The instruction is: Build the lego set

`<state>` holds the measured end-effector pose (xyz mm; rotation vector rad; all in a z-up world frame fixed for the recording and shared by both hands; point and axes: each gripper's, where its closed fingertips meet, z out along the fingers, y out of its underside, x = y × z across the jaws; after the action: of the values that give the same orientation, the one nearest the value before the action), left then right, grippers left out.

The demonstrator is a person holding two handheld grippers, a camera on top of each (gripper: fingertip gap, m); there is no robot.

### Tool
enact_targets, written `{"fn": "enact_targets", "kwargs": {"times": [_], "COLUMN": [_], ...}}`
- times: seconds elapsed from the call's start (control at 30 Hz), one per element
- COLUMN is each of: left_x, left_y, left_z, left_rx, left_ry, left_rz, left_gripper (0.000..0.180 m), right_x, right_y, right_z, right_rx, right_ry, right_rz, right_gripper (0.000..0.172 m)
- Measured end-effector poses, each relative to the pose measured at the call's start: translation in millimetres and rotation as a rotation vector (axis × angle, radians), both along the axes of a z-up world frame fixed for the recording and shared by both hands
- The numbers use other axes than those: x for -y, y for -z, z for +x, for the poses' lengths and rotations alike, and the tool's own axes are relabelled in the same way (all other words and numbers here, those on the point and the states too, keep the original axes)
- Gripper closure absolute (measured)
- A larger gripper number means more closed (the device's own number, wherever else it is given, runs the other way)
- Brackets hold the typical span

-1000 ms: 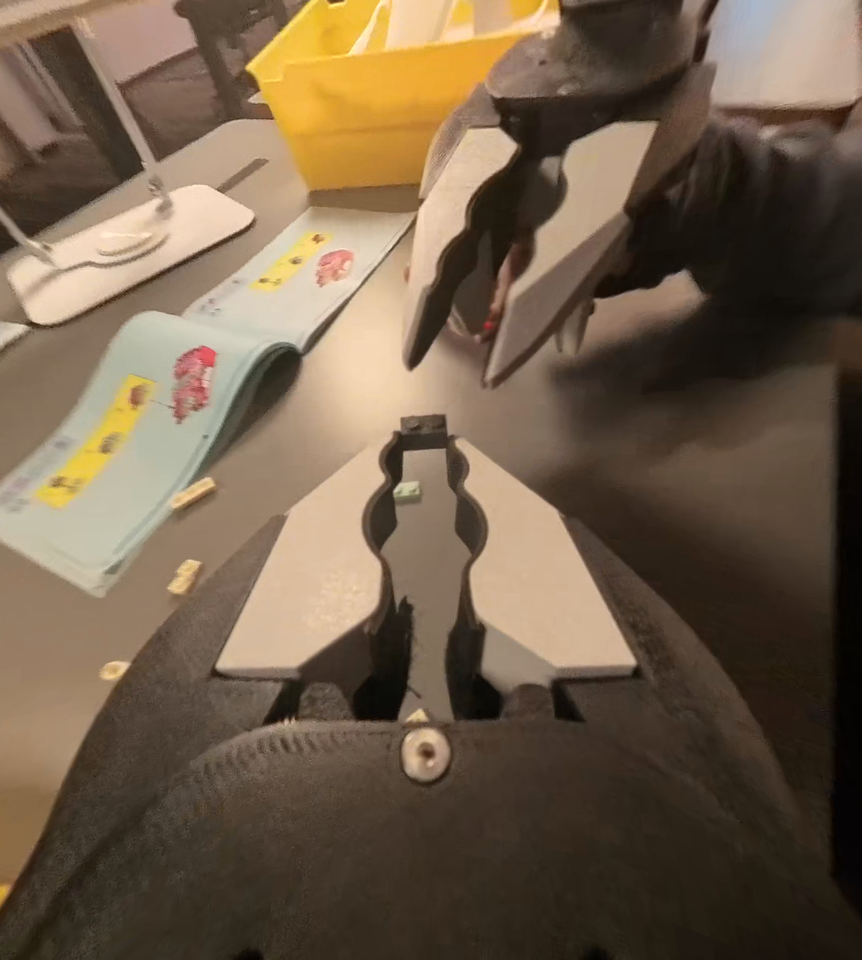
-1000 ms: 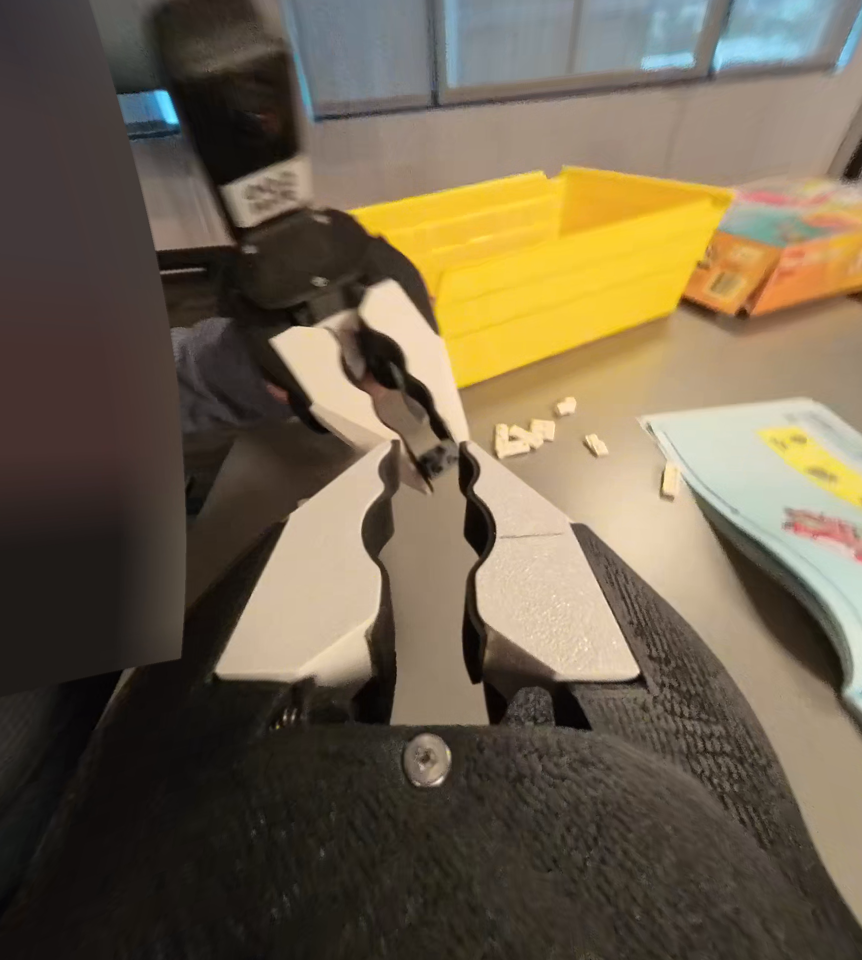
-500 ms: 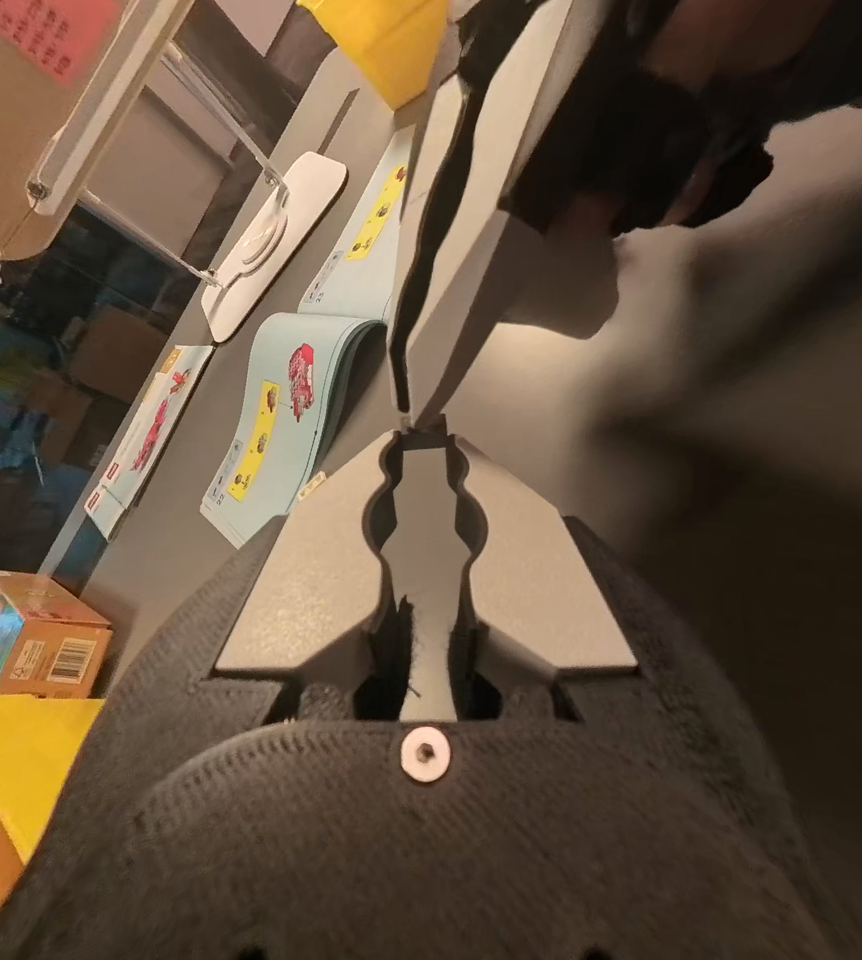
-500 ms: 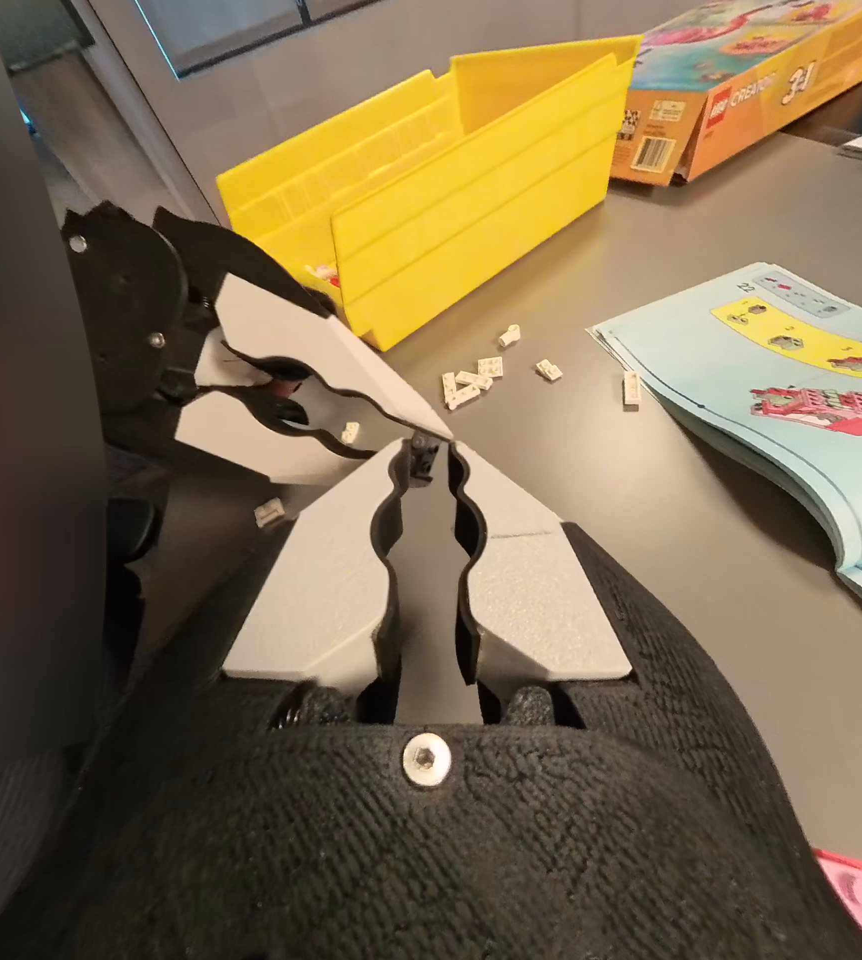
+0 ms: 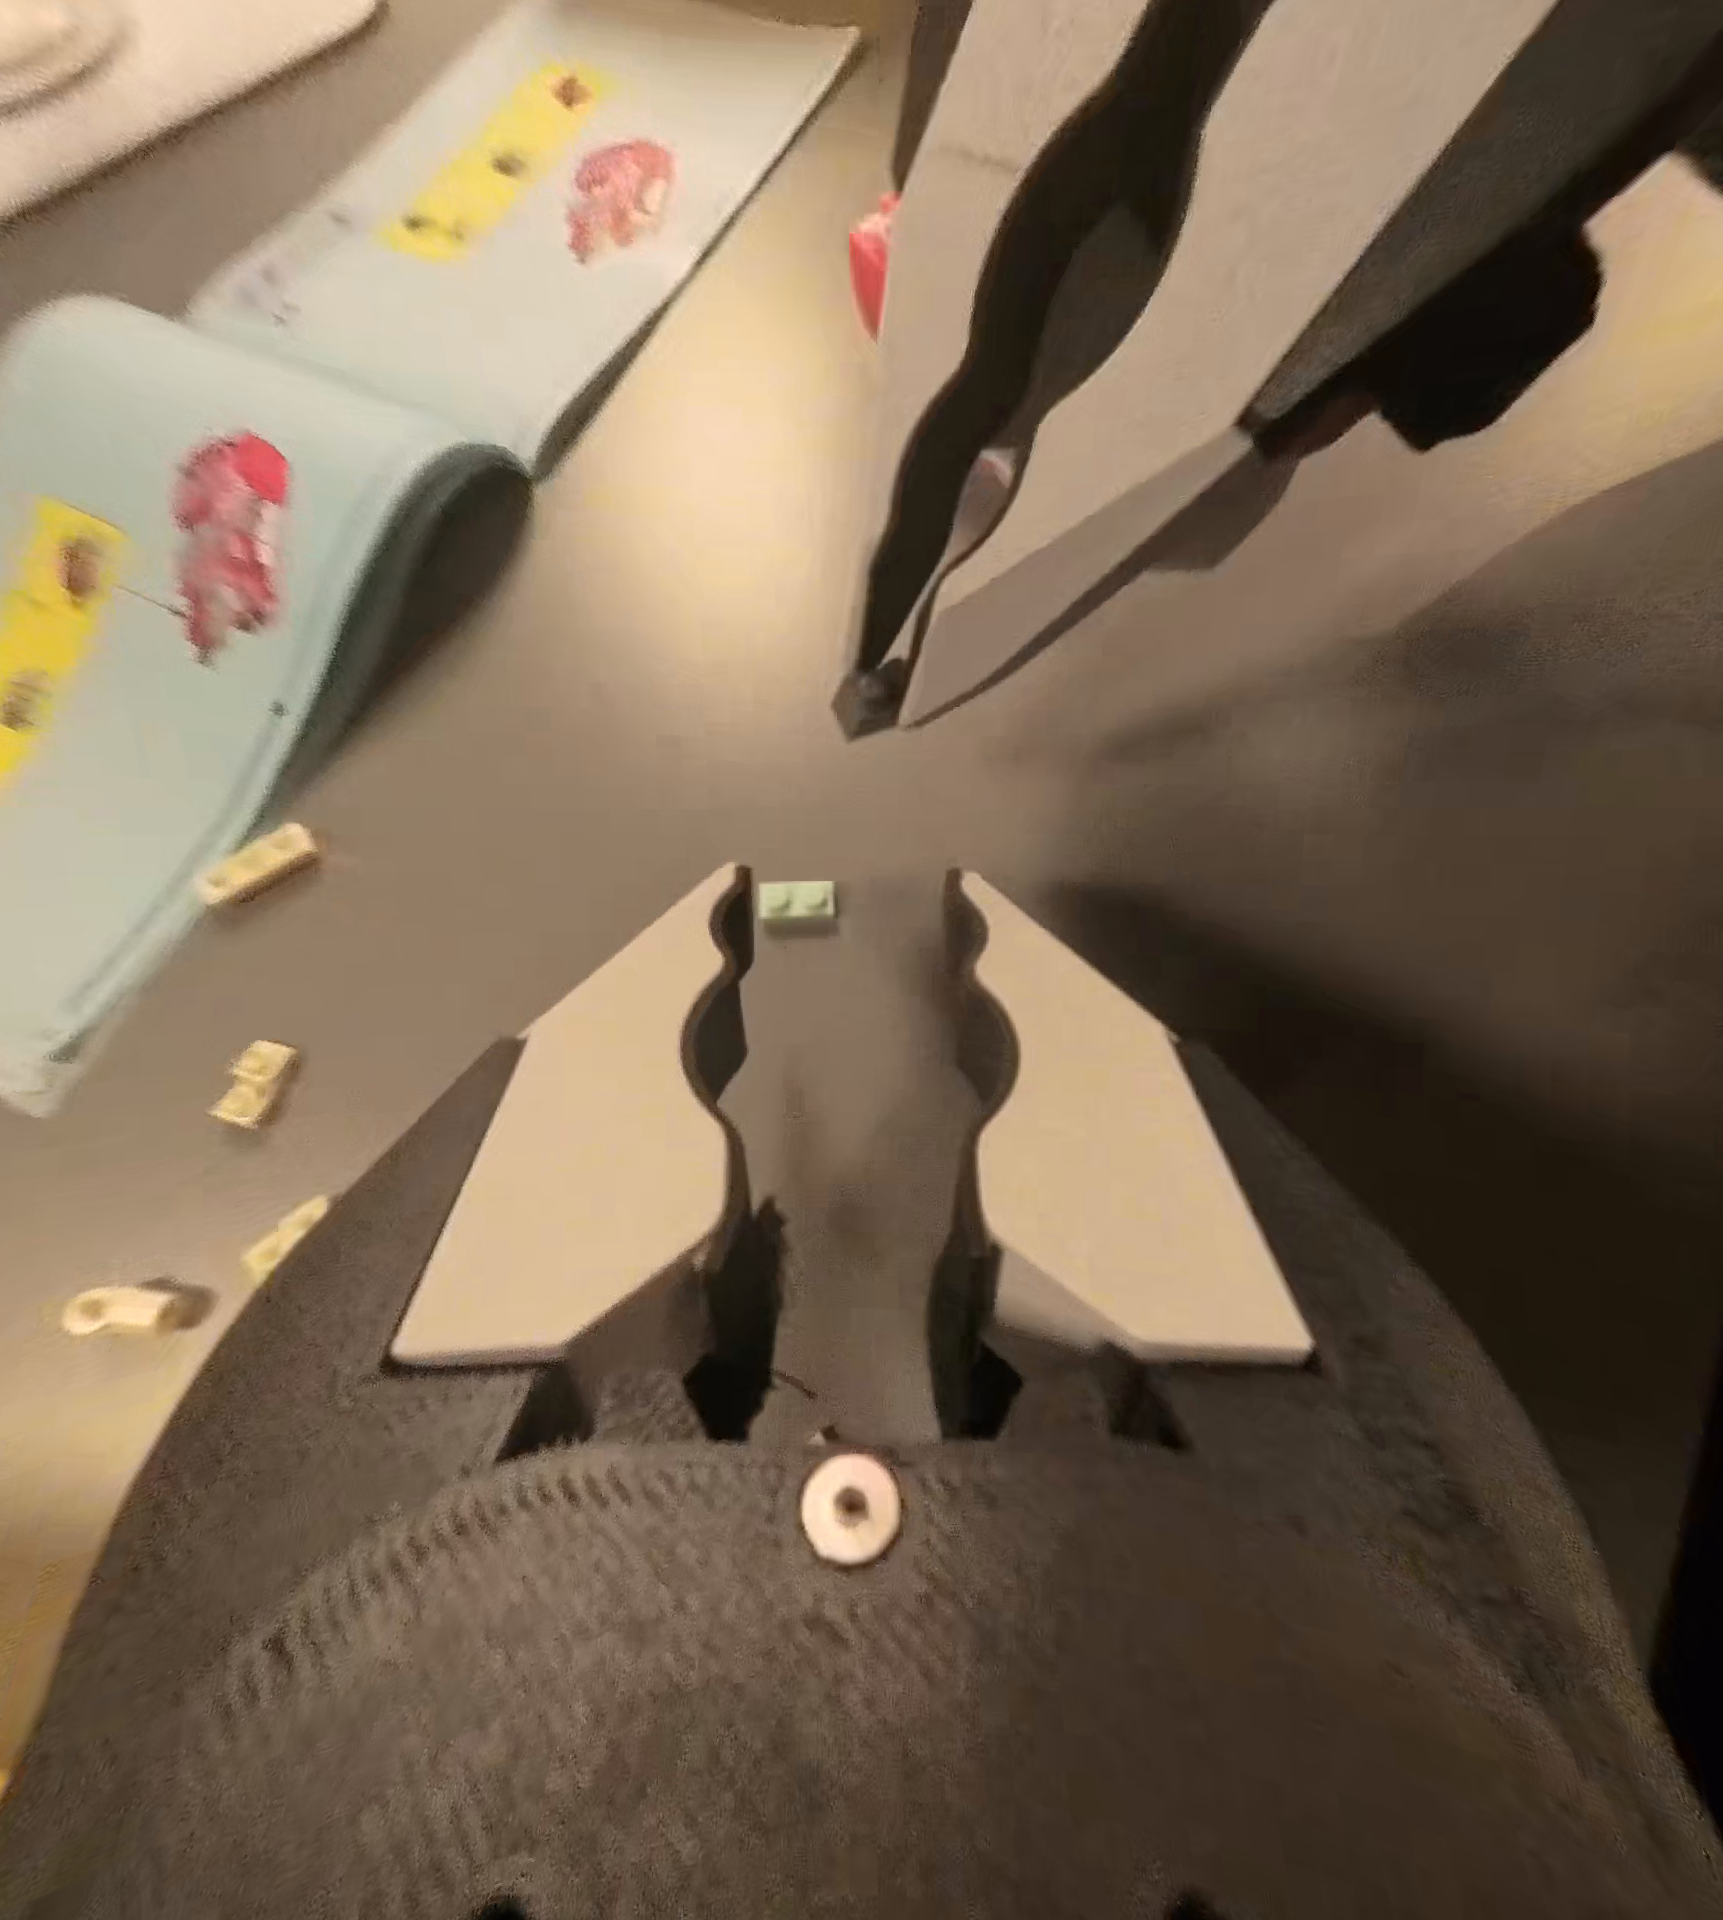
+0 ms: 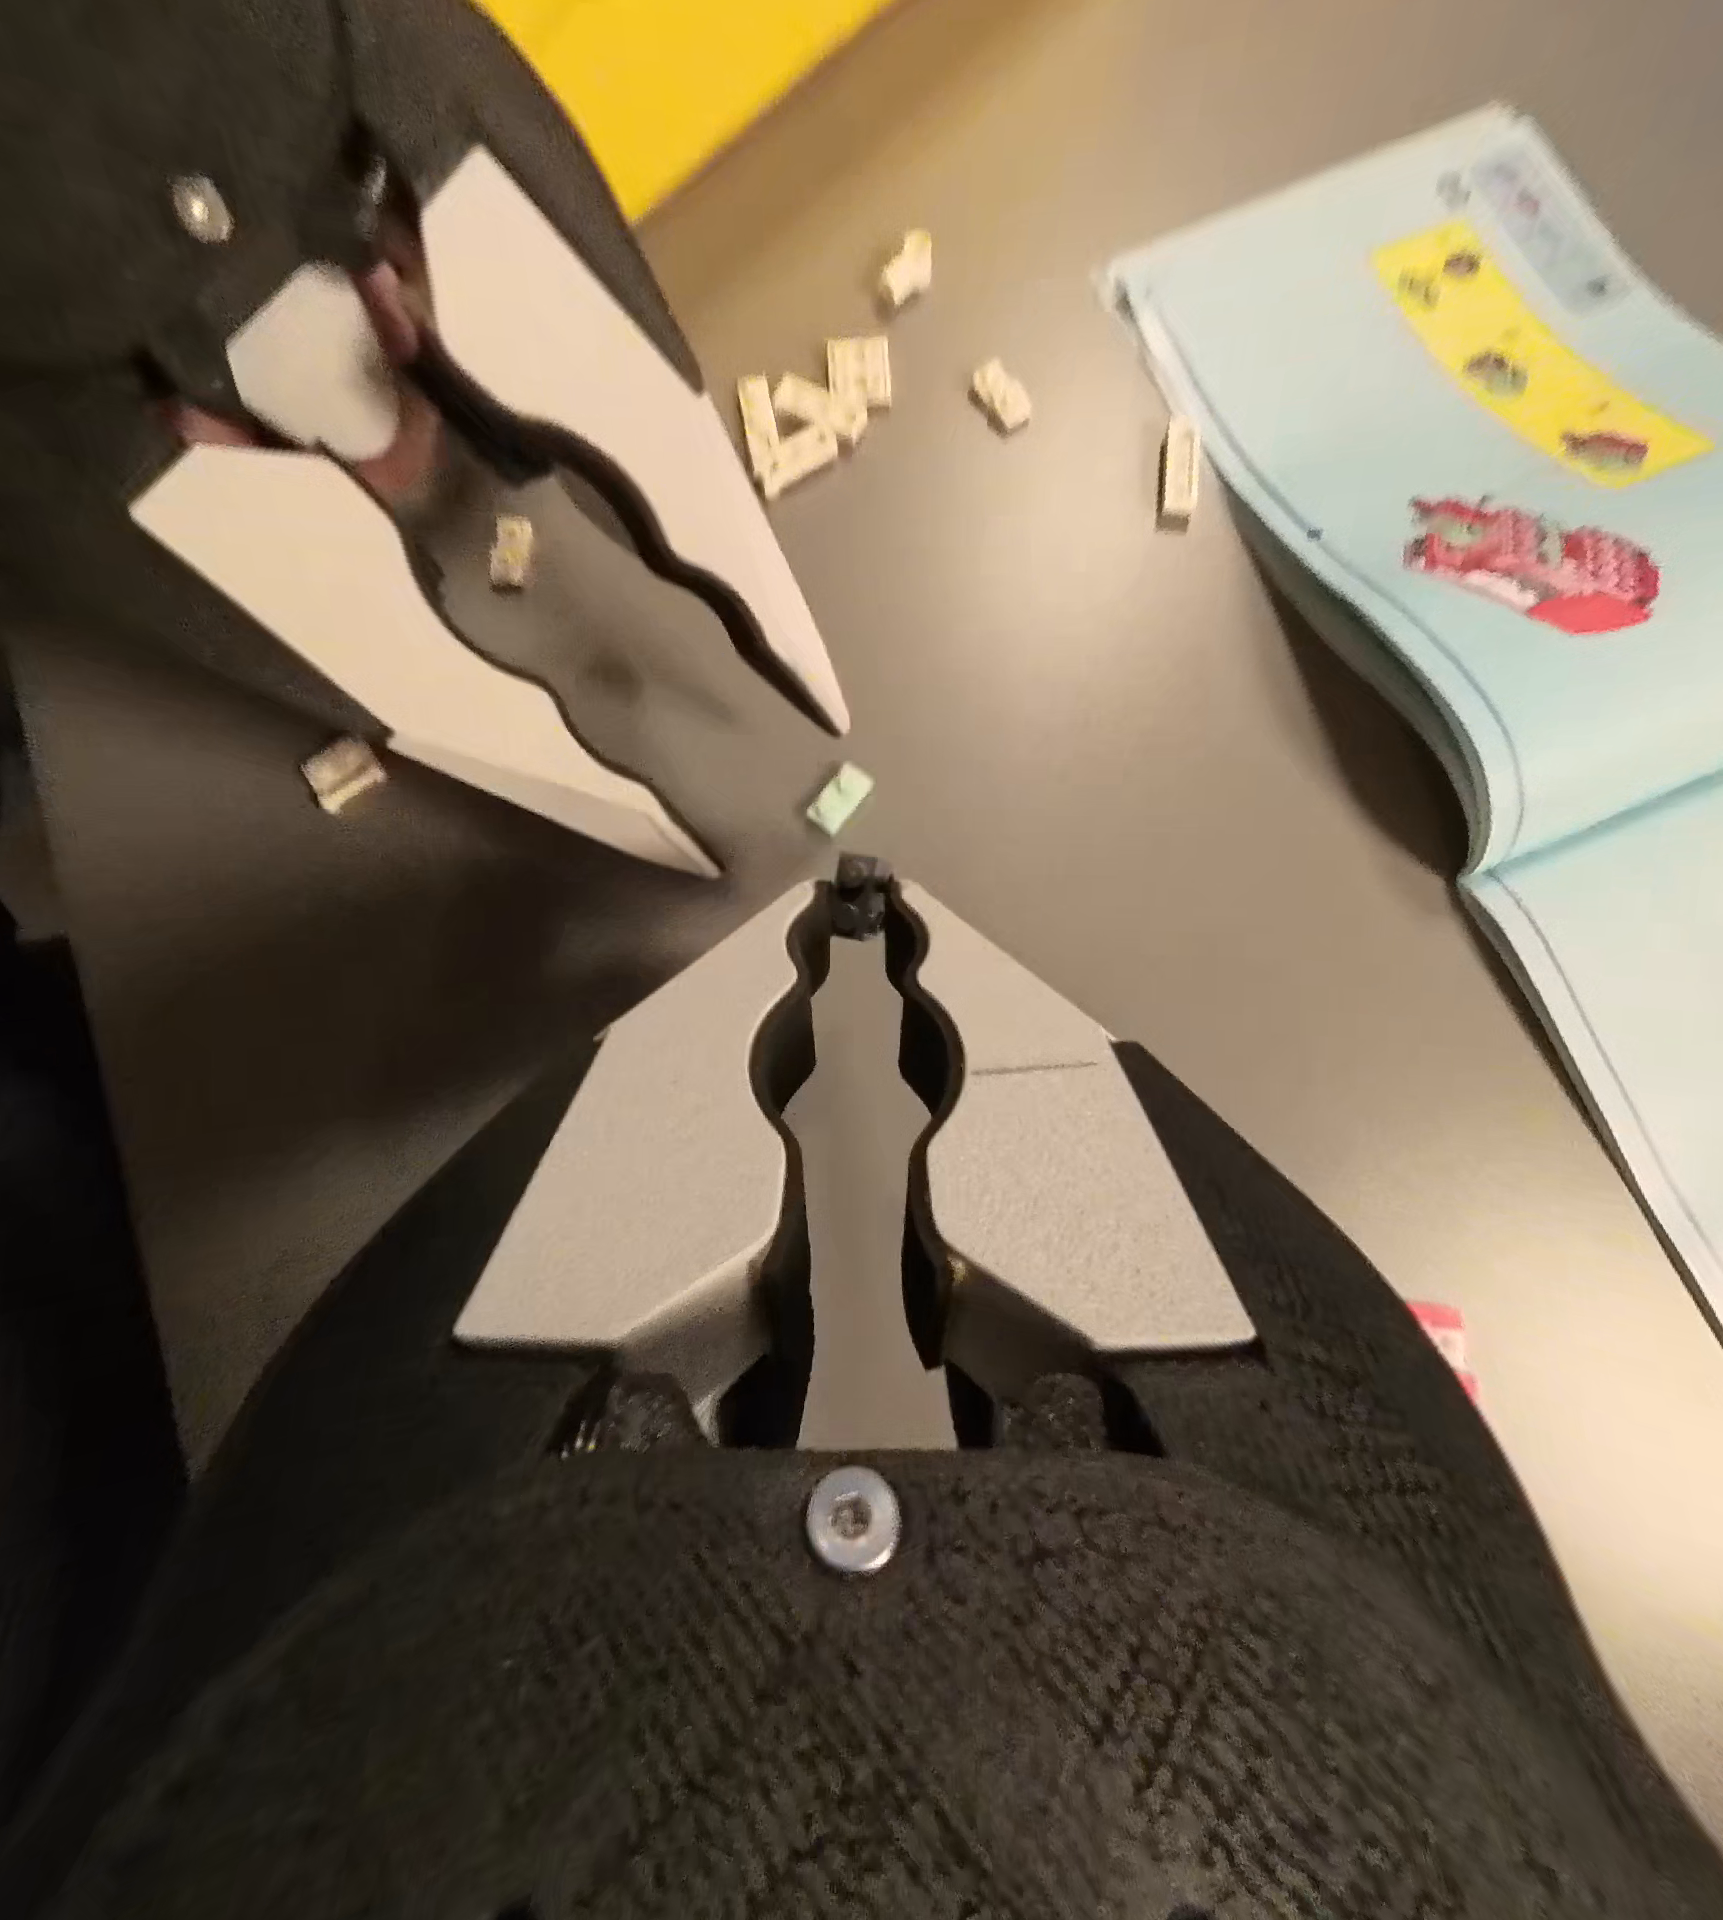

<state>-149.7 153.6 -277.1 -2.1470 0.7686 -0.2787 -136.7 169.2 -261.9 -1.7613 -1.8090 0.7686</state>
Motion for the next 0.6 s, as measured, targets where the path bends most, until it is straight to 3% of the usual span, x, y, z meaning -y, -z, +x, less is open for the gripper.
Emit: {"fn": "enact_targets", "kwargs": {"times": [0.23,0.5,0.6], "left_x": [-1,6,11], "left_y": [18,22,22], "left_z": [1,7,9], "left_rx": [0.021,-0.013,-0.011], "left_ry": [0.05,0.097,0.096], "left_rz": [-0.11,-0.135,-0.135], "left_gripper": [0.126,0.127,0.128], "right_x": [2,0,-5], "right_y": [31,32,31], "right_z": [17,17,17], "right_rx": [0.288,0.307,0.288], "right_ry": [-0.027,0.01,0.029], "right_rz": [0.031,-0.027,0.0], "right_gripper": [0.163,0.163,0.145]}}
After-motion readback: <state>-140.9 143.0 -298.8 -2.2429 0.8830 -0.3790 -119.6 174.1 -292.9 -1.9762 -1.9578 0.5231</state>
